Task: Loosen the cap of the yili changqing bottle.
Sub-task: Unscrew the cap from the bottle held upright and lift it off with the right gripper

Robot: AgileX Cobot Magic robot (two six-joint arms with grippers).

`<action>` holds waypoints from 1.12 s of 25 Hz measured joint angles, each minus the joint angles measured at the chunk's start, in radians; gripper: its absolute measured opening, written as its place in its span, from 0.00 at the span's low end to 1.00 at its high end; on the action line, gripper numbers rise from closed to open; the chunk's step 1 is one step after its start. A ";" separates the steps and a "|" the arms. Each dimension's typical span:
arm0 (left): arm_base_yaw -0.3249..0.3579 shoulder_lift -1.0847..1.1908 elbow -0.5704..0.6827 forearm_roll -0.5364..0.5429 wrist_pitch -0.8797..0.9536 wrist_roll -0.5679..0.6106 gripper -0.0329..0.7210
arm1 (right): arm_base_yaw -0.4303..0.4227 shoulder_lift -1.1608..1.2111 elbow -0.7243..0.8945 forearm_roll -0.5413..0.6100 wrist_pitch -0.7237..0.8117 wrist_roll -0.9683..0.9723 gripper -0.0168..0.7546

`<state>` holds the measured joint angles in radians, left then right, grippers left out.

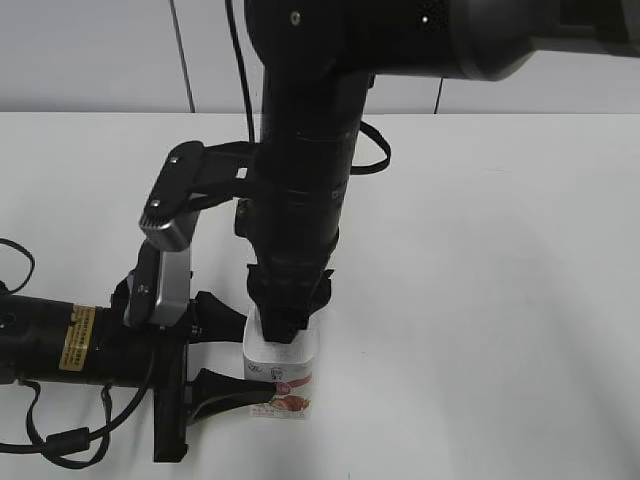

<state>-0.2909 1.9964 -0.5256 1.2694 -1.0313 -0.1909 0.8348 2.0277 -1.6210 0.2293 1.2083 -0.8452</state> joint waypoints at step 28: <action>0.000 0.000 0.000 0.000 0.001 0.001 0.57 | 0.000 -0.025 0.000 0.023 0.003 -0.109 0.74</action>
<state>-0.2909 1.9964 -0.5256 1.2694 -1.0304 -0.1897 0.8348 2.0029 -1.6210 0.2523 1.2111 -0.9544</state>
